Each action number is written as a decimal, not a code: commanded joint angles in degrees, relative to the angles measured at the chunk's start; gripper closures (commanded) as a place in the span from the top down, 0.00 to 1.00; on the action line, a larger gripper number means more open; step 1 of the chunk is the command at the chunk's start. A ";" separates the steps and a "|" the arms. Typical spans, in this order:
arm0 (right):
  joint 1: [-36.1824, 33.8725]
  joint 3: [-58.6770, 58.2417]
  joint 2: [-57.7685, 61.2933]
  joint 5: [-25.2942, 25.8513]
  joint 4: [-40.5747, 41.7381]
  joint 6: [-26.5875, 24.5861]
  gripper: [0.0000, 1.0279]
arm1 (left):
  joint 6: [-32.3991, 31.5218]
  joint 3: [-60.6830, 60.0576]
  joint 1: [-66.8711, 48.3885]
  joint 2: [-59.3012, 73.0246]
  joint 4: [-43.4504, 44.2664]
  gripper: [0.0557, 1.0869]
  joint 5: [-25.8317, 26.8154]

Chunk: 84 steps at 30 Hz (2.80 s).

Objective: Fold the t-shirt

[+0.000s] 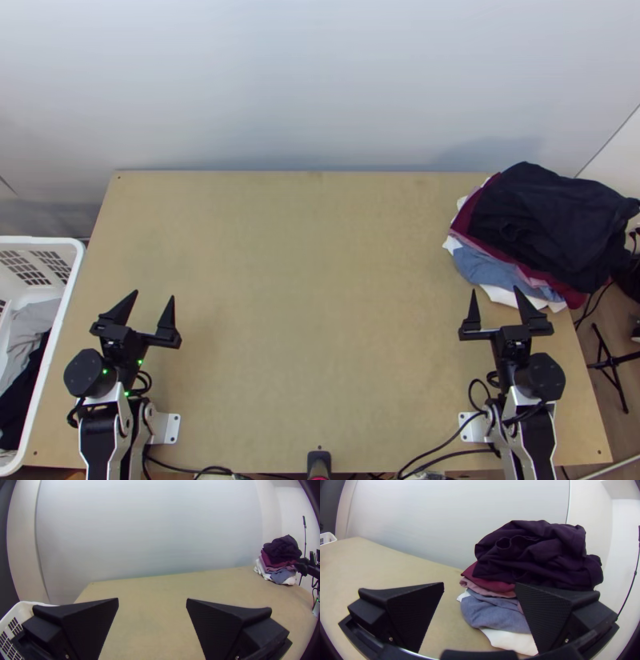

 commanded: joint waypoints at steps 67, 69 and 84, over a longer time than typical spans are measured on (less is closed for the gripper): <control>12.27 99.86 75.07 8.44 -66.00 9.76 0.96 | 34.47 104.16 68.80 149.07 -29.55 0.92 -13.97; 12.35 100.82 75.33 8.79 -66.70 9.58 0.96 | 34.56 104.33 68.80 149.95 -29.02 0.92 -13.36; 13.58 101.70 75.68 10.64 -68.11 9.41 0.95 | 33.33 103.98 68.00 154.43 -19.44 0.67 -11.69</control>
